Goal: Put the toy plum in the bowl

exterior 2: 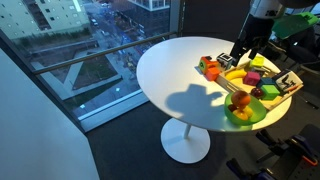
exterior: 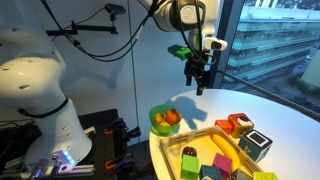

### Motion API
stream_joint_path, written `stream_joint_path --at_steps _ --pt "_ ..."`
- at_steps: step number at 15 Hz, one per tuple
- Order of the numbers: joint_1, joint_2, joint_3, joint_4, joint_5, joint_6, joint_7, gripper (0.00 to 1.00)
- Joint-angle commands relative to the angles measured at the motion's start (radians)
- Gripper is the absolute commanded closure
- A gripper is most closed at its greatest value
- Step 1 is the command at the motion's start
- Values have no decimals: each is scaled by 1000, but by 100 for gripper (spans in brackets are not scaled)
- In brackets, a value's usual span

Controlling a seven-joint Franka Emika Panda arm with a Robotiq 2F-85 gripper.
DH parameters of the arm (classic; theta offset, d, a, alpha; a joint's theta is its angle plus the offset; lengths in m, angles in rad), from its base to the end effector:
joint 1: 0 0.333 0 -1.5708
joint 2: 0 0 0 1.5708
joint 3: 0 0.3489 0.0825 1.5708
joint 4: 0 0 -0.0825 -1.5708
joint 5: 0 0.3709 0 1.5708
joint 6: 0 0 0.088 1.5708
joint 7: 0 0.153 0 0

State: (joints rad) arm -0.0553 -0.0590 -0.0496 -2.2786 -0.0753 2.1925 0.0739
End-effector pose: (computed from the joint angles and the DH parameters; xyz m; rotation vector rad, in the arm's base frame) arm 0.4878 -0.0570 0.3726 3.0771 -0.2064 -0.0432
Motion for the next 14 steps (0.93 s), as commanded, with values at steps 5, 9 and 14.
stream_joint_path --at_steps 5,9,14 --pt "0 2 0 1 0 -3 0 0" --pt "-2 -2 -3 -5 3 6 -13 0" --pt "-25 -5 -32 -20 -3 25 -36 0"
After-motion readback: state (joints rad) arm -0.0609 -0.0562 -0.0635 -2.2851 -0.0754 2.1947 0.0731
